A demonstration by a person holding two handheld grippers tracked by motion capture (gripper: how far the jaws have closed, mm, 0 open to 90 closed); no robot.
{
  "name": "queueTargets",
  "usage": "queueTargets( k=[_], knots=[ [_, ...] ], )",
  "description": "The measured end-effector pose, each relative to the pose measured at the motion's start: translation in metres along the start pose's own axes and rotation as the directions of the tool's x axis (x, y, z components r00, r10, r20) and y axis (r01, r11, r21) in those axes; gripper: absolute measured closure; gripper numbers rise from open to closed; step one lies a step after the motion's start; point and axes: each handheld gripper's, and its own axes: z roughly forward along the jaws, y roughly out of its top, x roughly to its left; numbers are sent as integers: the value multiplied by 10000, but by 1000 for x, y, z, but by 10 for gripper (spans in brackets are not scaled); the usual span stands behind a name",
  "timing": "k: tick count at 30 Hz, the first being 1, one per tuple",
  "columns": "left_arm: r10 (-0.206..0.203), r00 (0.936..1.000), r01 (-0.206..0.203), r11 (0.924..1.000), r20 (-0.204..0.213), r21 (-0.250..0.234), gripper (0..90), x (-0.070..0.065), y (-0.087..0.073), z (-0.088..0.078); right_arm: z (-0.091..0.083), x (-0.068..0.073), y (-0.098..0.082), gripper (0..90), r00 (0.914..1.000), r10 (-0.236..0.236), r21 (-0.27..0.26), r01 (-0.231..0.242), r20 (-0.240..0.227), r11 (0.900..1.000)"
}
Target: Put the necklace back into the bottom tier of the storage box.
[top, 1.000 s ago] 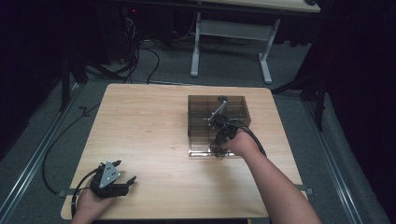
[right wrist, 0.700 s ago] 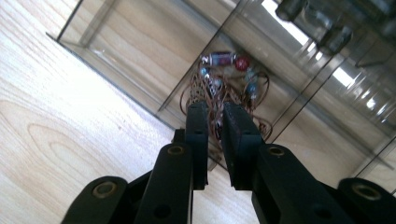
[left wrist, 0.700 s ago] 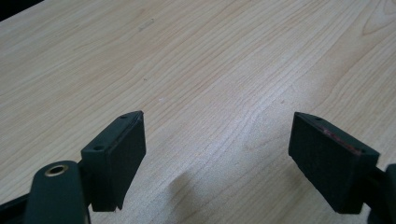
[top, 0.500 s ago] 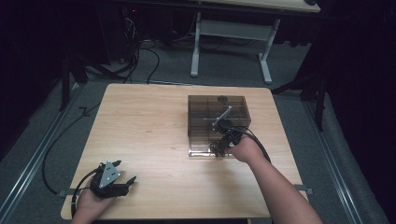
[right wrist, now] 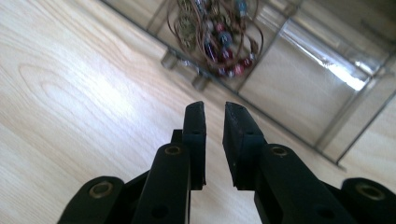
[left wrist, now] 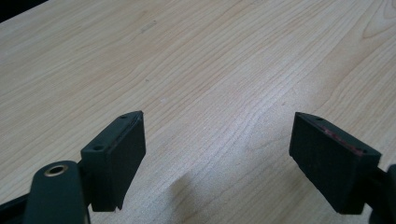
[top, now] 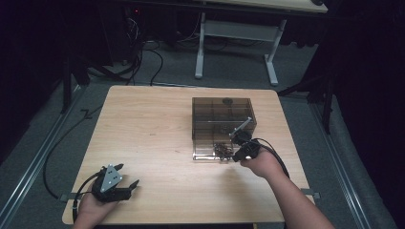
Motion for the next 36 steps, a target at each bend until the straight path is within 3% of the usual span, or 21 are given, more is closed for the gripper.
queueTargets(
  k=[11,16,18,26,30,36],
  knots=[
    [29,10000,-29,10000,-4,12,189,0,0,0,4,-5,-18,745,9996,263,-126,-261,121,9996],
    [34,10000,-34,10000,-23,0,188,0,0,0,5,-3,-21,713,9990,452,-264,-453,-51,9986],
    [25,10000,-25,10000,-18,-9,188,0,0,0,5,-3,-22,693,9995,306,-376,-306,-30,9988],
    [22,10000,-22,10000,-3,-1,188,0,0,0,3,3,-29,631,9995,281,-1288,-298,-155,9912],
    [23,10000,-23,10000,-30,6,188,0,0,0,5,8,-32,581,10000,34,-1590,-31,12,9873],
    [-5,10000,5,10000,-17,-47,187,0,0,-1,7,11,-40,541,9997,-15,-2395,-49,-264,9709]
  ],
)
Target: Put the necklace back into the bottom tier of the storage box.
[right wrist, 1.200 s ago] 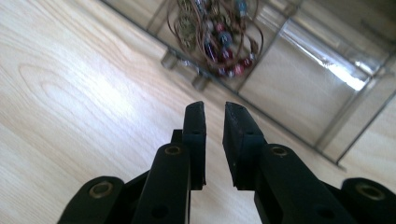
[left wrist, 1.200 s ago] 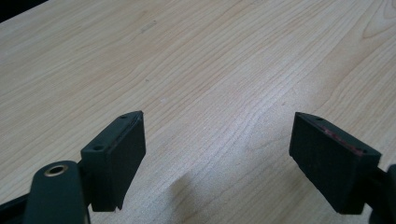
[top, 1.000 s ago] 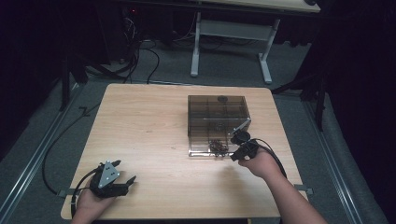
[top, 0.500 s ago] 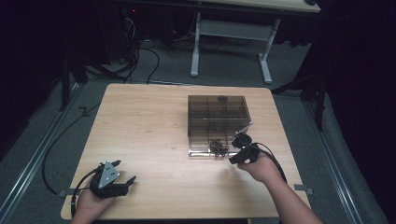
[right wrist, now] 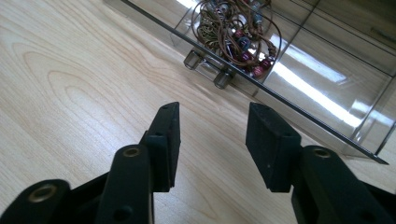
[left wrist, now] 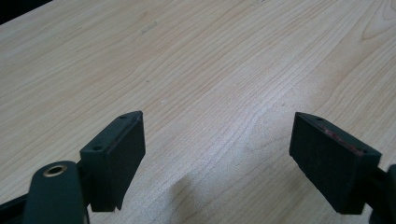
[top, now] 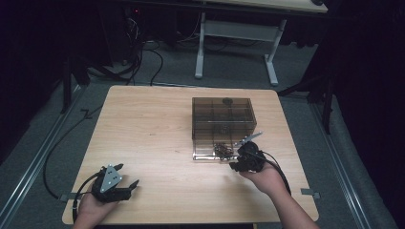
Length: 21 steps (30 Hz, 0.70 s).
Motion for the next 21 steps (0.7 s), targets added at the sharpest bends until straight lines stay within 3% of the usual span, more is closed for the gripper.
queueTargets(
  k=[7,9,14,21],
  knots=[
    [6,10000,-6,10000,-32,17,187,0,0,0,3,-3,-13,503,9996,195,-1051,-213,-183,9942],
    [32,10000,-32,10000,-42,23,187,0,0,0,3,-3,-16,491,9999,83,-1231,-74,71,9924],
    [42,10000,-42,10000,-41,14,186,-1,0,0,3,-1,-27,480,9996,260,-2170,-234,88,9759],
    [107,9999,-107,9999,-50,6,186,-1,0,0,4,2,-41,476,9995,275,-3037,-215,154,9525]
  ],
)
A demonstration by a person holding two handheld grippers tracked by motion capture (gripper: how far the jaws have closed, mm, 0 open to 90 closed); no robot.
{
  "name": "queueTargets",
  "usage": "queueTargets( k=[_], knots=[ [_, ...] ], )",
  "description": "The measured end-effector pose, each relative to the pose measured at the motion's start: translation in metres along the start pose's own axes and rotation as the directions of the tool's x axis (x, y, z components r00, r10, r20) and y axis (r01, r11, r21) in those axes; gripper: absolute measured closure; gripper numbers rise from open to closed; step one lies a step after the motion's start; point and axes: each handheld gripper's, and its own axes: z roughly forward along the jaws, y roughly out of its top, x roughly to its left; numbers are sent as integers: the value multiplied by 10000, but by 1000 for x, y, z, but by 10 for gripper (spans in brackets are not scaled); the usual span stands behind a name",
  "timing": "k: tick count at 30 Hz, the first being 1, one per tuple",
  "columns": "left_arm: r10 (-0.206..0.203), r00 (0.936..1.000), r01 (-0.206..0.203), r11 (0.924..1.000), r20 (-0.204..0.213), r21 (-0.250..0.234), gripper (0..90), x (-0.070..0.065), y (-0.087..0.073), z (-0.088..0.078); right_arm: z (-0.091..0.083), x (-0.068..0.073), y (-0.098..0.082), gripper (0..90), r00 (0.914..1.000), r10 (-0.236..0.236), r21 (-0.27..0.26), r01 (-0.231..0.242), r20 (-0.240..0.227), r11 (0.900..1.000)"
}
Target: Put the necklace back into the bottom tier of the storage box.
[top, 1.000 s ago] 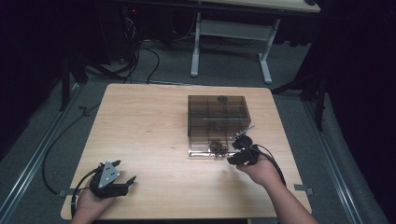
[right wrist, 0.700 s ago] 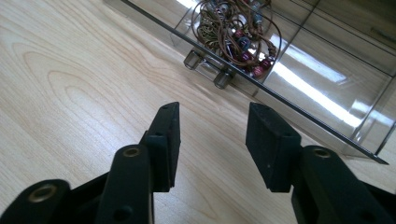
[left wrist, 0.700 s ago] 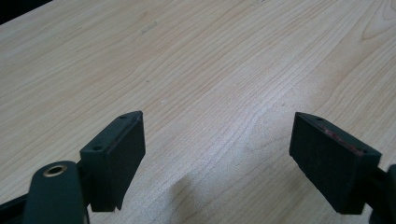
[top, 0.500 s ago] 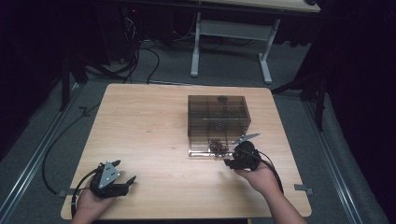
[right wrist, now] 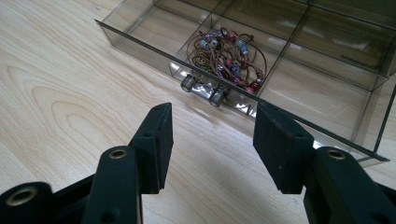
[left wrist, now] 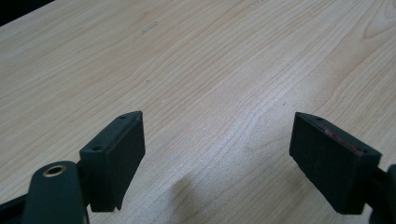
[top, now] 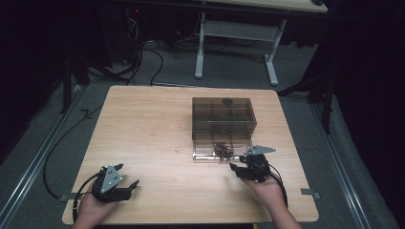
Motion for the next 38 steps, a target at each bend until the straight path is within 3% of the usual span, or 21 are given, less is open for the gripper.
queueTargets(
  k=[10,16,22,24,26,33,38],
  knots=[
    [27,10000,-27,10000,-13,-28,185,0,0,0,0,13,-26,471,9990,-284,-1223,325,352,9920],
    [52,10000,-52,10000,-15,-61,185,0,0,-1,-3,17,-50,469,9988,58,-2221,53,493,9750],
    [67,10000,-68,10000,-34,-38,184,-1,0,0,-12,16,-67,468,9963,41,-2841,204,855,9586],
    [91,10000,-91,10000,-15,-25,185,-1,0,0,-14,12,-71,449,9977,420,-2931,-244,538,9558],
    [117,9999,-117,9999,-1,-8,185,-1,0,0,-16,11,-72,451,9961,684,-3266,-466,556,9440],
    [150,9999,-150,9999,-14,42,186,-2,0,0,-16,14,-73,446,9958,467,-3395,-171,793,9405],
    [137,9999,-137,9999,7,20,185,-1,0,0,-16,13,-72,446,9951,584,-3383,-280,802,9406]
  ],
)
